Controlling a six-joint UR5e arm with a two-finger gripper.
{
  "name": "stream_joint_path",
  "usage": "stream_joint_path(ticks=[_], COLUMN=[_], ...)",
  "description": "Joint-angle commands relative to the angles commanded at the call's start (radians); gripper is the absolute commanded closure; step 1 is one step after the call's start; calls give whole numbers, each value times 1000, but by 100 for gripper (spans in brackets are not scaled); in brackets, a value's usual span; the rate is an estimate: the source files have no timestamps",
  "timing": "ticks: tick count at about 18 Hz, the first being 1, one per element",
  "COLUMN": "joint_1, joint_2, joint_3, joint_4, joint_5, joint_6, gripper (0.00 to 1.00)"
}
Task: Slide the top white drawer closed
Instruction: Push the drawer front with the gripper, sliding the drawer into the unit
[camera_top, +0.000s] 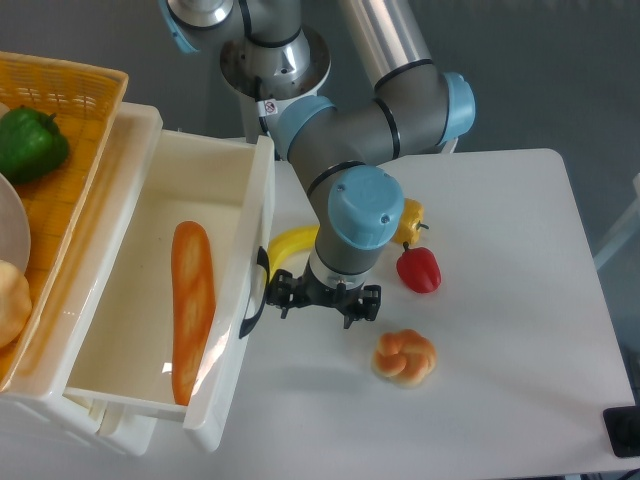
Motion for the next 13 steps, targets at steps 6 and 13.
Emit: stream_joint_path(ticks=[6,13], joint_1=[-18,-54], joint_2=[6,8], joint_3=[0,-2], joint_4=[2,2], joint_5=[-3,-18], joint_6=[-3,-3], gripper=[0,0])
